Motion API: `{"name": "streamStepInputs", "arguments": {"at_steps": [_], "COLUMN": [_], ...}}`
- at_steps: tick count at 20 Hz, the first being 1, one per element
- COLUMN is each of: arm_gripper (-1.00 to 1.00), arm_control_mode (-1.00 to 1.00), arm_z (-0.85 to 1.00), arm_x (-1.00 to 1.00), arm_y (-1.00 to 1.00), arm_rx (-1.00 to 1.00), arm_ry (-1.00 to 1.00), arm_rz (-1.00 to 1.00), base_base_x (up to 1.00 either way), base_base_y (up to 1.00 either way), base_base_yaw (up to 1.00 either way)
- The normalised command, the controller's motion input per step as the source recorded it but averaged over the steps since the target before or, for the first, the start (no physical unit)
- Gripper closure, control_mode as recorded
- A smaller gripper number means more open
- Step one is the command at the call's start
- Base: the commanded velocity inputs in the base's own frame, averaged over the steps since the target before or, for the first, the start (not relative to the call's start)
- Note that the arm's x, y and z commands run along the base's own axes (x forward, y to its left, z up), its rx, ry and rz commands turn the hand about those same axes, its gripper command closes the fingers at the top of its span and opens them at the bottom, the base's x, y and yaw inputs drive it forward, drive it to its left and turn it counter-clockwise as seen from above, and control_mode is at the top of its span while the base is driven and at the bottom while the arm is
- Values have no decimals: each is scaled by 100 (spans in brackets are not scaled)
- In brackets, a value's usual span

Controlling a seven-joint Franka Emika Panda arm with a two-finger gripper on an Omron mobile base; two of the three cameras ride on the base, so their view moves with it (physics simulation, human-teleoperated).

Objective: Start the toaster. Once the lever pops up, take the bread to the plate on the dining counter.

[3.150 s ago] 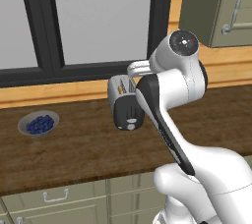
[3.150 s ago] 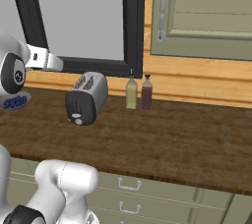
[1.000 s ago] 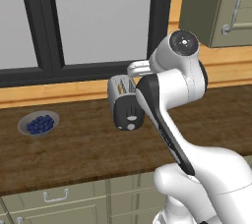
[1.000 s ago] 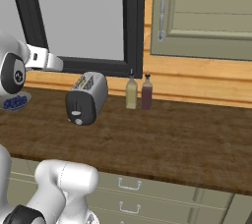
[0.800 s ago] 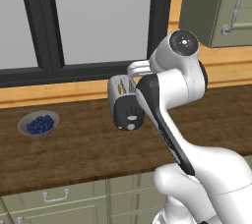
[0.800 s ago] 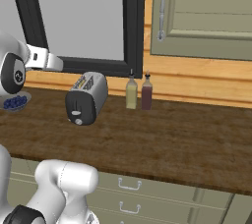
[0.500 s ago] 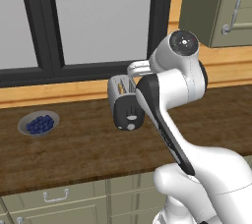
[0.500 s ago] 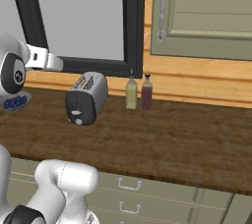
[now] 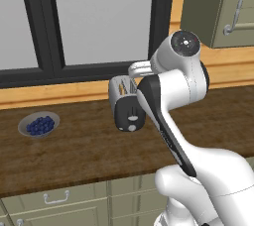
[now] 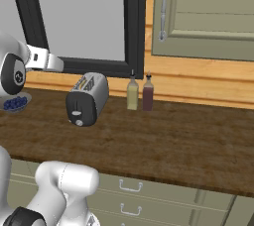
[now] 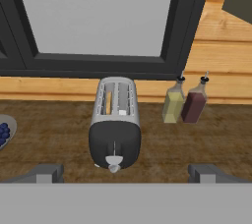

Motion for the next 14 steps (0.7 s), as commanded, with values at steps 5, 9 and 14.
{"name": "streamStepInputs", "arguments": {"at_steps": [5, 9, 14], "arm_gripper": [-100, -100, -100], "arm_control_mode": [-100, -100, -100], "arm_z": [0, 0, 0], "arm_x": [0, 0, 0], "arm_y": [0, 0, 0], "arm_rx": [0, 0, 0], "arm_ry": [0, 0, 0], "arm_rz": [0, 0, 0], "base_base_x": [0, 0, 0], "base_base_y": [0, 0, 0], "base_base_yaw": [0, 0, 0]}}
